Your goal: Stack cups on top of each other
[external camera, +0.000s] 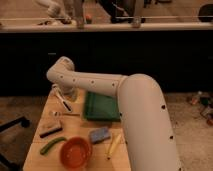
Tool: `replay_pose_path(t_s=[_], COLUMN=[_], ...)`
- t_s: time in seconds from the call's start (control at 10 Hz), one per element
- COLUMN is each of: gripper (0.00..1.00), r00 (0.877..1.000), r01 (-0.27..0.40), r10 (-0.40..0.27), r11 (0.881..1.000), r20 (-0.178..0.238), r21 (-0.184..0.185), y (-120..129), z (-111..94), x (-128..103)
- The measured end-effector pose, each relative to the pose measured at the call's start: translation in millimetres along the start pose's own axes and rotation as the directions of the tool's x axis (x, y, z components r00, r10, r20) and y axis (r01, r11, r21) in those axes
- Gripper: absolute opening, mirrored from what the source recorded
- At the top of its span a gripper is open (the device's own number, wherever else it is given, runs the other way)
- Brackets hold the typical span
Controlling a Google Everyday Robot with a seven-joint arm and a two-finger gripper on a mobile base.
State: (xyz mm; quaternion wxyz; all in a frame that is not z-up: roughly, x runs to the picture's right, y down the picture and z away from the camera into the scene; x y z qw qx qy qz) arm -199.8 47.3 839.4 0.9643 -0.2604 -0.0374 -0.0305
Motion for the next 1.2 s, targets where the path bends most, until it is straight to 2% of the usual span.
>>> replay_pose_path(t_s=[0.3,0.7,1.2], gripper=[0.0,0.0,0.0], r00=[1.0,0.998,0.997], r01=[-0.003,-0.043,-0.056], r10=[0.003,0.041,0.051], r11=[1.0,0.998,0.995], r20=[0.006,0.05,0.066], r21=[0.001,0.045,0.083], y=[-0.3,-19.8,-38.3], z=[0.5,-6.0,-18.0], x=[-1.1,-7.4,-10.9])
